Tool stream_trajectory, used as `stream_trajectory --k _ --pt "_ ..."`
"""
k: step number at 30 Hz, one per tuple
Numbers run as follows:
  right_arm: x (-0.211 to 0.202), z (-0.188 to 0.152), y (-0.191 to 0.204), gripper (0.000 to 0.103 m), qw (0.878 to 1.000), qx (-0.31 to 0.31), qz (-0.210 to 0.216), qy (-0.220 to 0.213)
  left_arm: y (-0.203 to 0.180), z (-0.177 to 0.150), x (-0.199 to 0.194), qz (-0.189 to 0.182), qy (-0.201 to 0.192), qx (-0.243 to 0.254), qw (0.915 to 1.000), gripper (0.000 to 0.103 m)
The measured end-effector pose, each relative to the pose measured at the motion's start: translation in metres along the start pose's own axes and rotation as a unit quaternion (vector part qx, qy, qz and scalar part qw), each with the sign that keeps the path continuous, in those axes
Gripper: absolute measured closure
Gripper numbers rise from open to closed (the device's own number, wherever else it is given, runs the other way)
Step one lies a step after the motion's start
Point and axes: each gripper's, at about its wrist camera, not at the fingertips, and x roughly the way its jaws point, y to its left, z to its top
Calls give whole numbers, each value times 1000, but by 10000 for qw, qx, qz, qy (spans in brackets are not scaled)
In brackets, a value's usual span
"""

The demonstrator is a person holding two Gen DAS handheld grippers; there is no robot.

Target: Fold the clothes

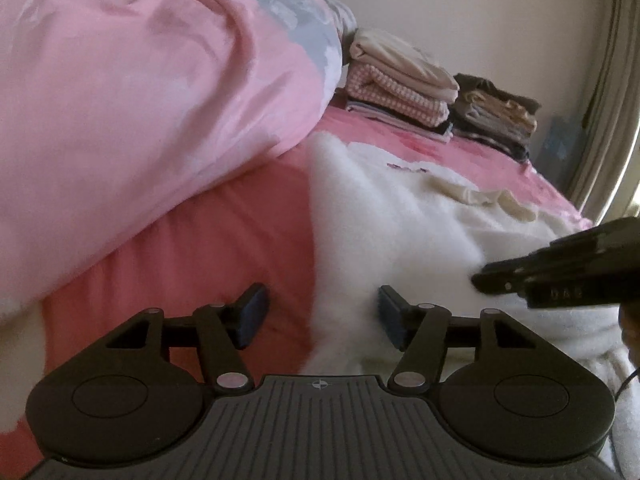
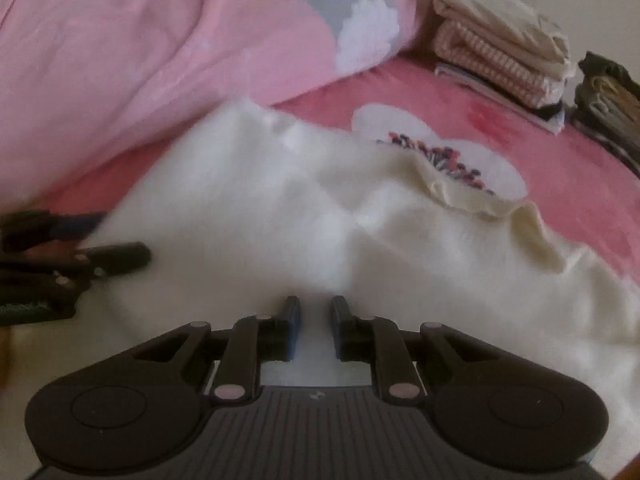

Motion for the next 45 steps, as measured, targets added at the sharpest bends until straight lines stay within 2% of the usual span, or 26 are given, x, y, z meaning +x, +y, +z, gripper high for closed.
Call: stream_trajectory --k 3,6,8,10,12,14,18,21,23,26,29,33,36,39,40,42,44,45 --pt "-13 27 11 86 9996 59 170 -239 1 -1 1 -34 -35 -56 10000 41" --pt "-11 59 29 86 9957 -48 663 -644 1 -2 1 -36 -59 -70 10000 41" --pt "8 70 43 86 9928 -112 967 -698 1 -3 1 -41 -73 -85 9999 41" --pt "48 66 55 87 9961 -418 659 -407 4 -4 1 -90 -89 -150 9998 41" --pt "68 53 52 88 9964 -345 647 -420 6 -5 1 -139 -104 -216 9996 40" --pt "61 62 43 88 9970 -30 730 -273 9 -5 1 -187 -119 -281 9994 40" --pt "42 94 43 88 9955 16 724 -617 12 -6 1 -233 -135 -334 9991 40" --pt "71 110 45 88 9968 93 579 -534 9 -7 1 -198 -158 -287 9993 40" --pt "102 102 43 88 9987 138 405 -292 9 -7 2 -189 -151 -281 9993 40" --pt "98 98 40 87 9976 371 394 -435 10 -7 0 -204 -170 -288 9992 39" --pt "63 98 38 87 9974 318 345 -542 8 -8 1 -194 -163 -276 9993 39" --pt "-5 81 20 87 9972 262 393 -574 5 -5 1 -121 -87 -190 9997 39" --pt "-51 56 -6 87 9951 753 467 -447 3 -3 1 -65 -31 -126 9999 39" --pt "-81 24 -34 86 9887 1398 358 -409 1 -1 1 -10 26 -61 10000 38" --pt "-83 11 -44 86 9860 1607 288 -334 -1 0 1 24 47 -29 10000 37" --pt "-74 -19 -58 86 9832 1817 -144 -91 -4 1 0 136 96 64 9998 35" --pt "-51 -56 -75 89 9752 2141 -446 336 -7 4 1 218 164 201 9994 33" --pt "-50 -71 -82 89 9700 2411 -303 123 -9 7 1 264 209 303 9990 33"
